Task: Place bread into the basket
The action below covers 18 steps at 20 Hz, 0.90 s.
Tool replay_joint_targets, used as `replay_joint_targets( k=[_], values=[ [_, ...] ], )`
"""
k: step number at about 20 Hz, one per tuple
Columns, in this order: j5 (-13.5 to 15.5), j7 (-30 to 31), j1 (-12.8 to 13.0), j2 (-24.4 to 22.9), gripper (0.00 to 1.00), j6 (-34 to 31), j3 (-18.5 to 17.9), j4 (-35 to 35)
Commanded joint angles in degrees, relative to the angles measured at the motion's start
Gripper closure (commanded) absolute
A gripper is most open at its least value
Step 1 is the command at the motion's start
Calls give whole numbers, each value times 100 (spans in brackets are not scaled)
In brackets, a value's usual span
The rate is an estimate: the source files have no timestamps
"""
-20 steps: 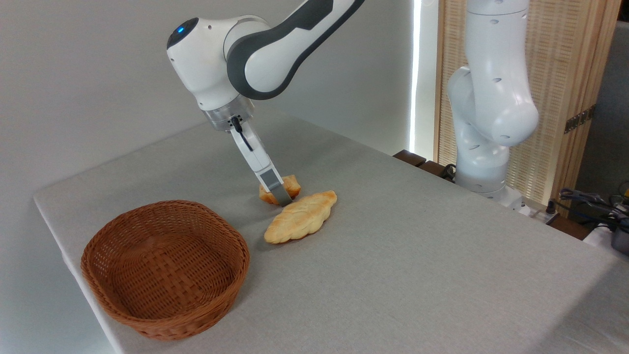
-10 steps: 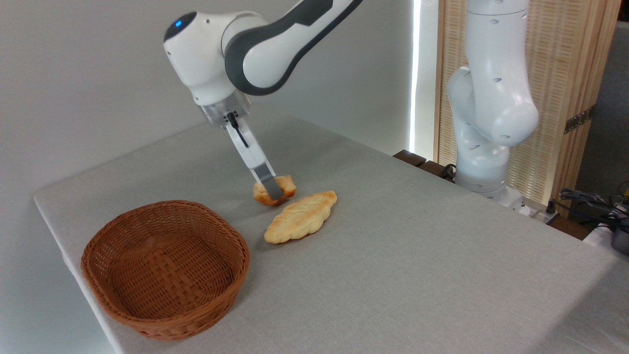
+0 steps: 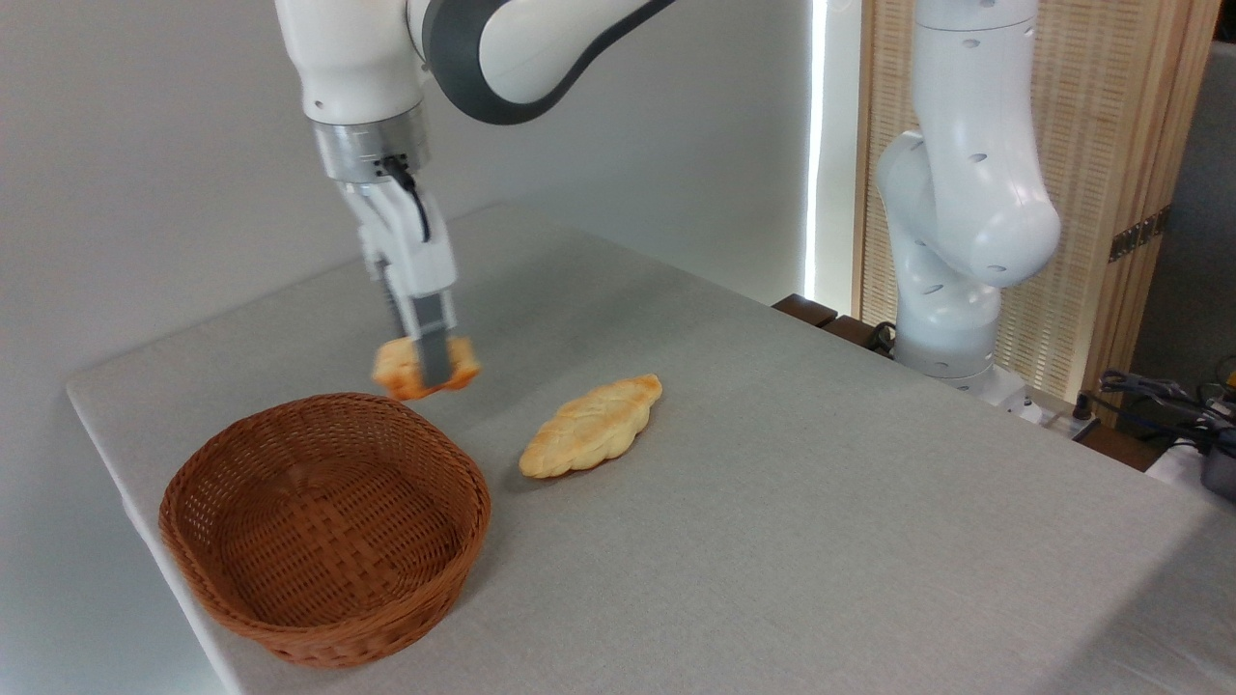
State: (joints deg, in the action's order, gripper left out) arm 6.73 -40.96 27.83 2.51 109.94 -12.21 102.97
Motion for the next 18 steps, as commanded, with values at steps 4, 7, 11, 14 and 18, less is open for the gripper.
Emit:
replay_joint_targets(
  k=[4,7,11,14,18],
  values=[
    [92,105,-15,654,0,1223,-168,-234],
    [101,70,-32,715,0,1223,-168,-234],
    [127,123,-23,672,0,1144,-168,-234],
    [66,114,-32,461,0,426,-255,-234],
    [-154,289,-23,224,0,-411,-483,-234]
  ],
)
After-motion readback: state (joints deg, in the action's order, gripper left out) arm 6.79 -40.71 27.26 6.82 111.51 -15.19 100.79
